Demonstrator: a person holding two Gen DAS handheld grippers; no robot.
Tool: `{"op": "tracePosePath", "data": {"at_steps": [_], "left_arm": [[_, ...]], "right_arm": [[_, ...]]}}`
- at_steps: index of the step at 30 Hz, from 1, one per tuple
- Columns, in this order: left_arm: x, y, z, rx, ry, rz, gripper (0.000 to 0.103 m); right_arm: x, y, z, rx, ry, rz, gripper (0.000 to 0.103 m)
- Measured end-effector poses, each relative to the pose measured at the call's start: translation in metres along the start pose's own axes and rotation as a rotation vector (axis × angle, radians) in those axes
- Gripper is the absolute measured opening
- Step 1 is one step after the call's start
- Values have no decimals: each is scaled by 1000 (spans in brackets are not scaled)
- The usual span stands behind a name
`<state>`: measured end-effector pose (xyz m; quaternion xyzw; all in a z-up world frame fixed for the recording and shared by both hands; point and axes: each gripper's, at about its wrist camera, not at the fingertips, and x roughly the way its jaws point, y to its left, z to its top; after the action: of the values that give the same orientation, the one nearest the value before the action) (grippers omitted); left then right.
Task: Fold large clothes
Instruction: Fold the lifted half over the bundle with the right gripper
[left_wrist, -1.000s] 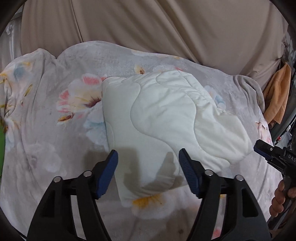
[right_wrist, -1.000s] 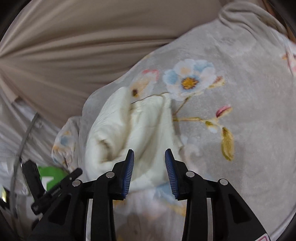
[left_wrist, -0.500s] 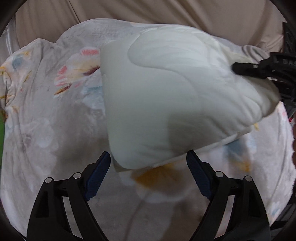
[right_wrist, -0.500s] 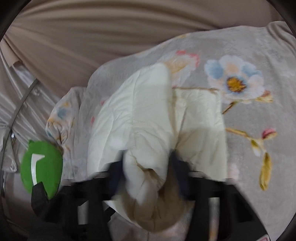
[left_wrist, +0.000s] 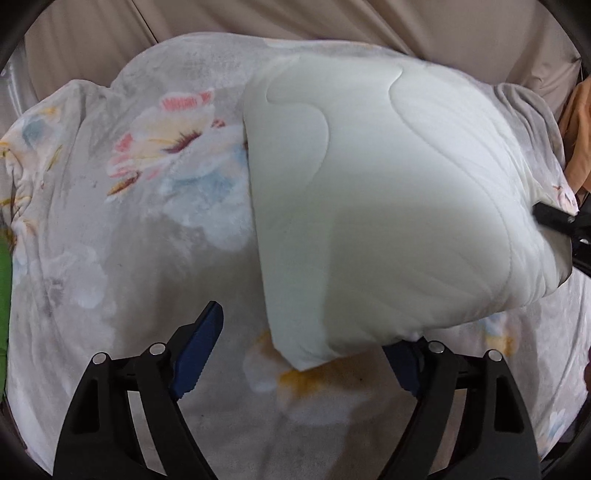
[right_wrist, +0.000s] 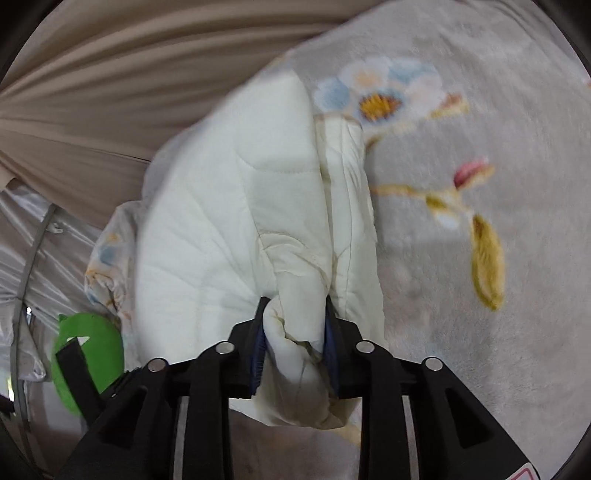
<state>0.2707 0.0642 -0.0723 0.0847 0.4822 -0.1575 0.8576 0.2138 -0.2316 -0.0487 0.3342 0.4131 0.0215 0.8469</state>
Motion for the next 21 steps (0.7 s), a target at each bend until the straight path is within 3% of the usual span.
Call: {"op": "tracePosePath", "data": {"at_steps": [2,4,7,10,15,16,17,21], "left_arm": [[1,3,0,-3,4,6,81],[7,5,0,-9,21,15,81],[14,5,1,-15,31,26,81],[17,7,2,-8,33,25,81],[19,8,6,20,26,41,81],[19,9,8,29,23,50,81],[19,11,11,41,19,57,81],[20,24,24,40,1,98,81]], "right_arm": [[-18,-4,7,10,-60,-12,53],[-13,-14,18,42,-56,-29,61],[8,-36,29,100,5,-83,61],[7,-58,28,168,7,-55,61],[54,-57,11,193,172,16,61],[61,-53,9,200,178,45,55],[64,-49,9,218,183,91,32],[69,-35,6,154,180,39,26]]}}
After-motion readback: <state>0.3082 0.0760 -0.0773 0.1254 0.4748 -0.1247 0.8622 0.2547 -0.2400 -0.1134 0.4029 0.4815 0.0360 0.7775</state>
